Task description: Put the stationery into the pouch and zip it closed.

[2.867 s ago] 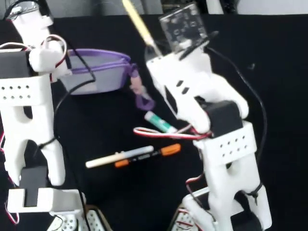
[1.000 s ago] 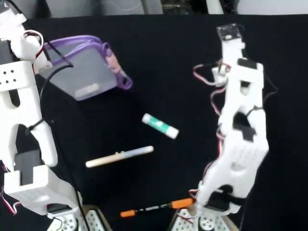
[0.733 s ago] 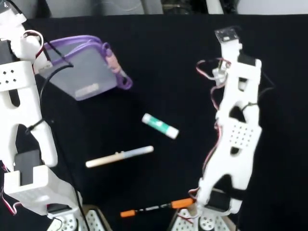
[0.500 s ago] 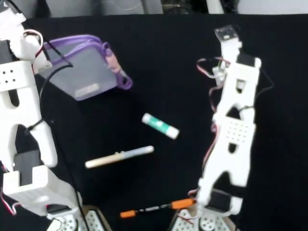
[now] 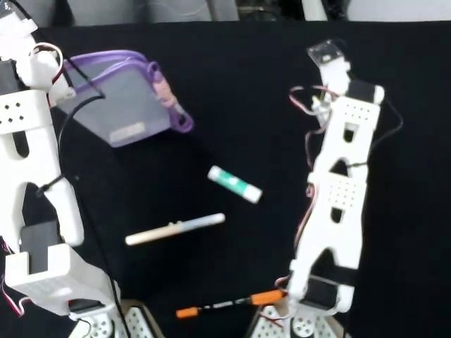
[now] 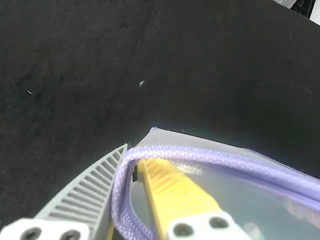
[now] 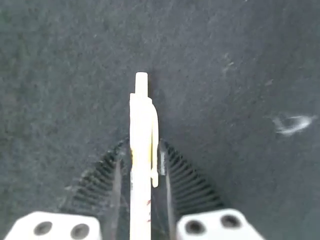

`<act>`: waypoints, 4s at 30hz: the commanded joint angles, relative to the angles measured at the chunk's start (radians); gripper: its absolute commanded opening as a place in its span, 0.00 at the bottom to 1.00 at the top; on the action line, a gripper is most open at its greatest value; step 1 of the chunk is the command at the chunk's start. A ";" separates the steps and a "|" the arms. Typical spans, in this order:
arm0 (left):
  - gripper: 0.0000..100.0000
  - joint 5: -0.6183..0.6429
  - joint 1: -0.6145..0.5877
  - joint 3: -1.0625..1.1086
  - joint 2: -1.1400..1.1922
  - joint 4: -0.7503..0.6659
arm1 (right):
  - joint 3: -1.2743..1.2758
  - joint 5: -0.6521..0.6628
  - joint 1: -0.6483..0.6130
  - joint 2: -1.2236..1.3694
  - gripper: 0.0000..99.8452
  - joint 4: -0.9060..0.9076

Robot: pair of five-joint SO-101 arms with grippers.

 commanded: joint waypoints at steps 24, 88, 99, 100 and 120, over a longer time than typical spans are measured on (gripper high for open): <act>0.03 0.003 0.157 -0.117 0.005 0.166 | -0.031 -0.548 -0.236 -0.951 0.01 0.253; 0.03 0.003 0.163 -0.093 0.014 0.163 | 2.246 -0.783 -0.858 -2.040 0.01 -1.887; 0.03 0.003 0.170 -0.085 0.014 0.163 | 2.210 -0.779 -0.847 -1.810 0.01 -2.117; 0.03 0.003 0.170 -0.085 0.014 0.163 | 2.206 -0.776 -0.841 -1.788 0.01 -2.127; 0.03 0.002 0.162 -0.085 0.014 0.163 | 2.284 -0.606 -0.841 -1.644 0.19 -2.190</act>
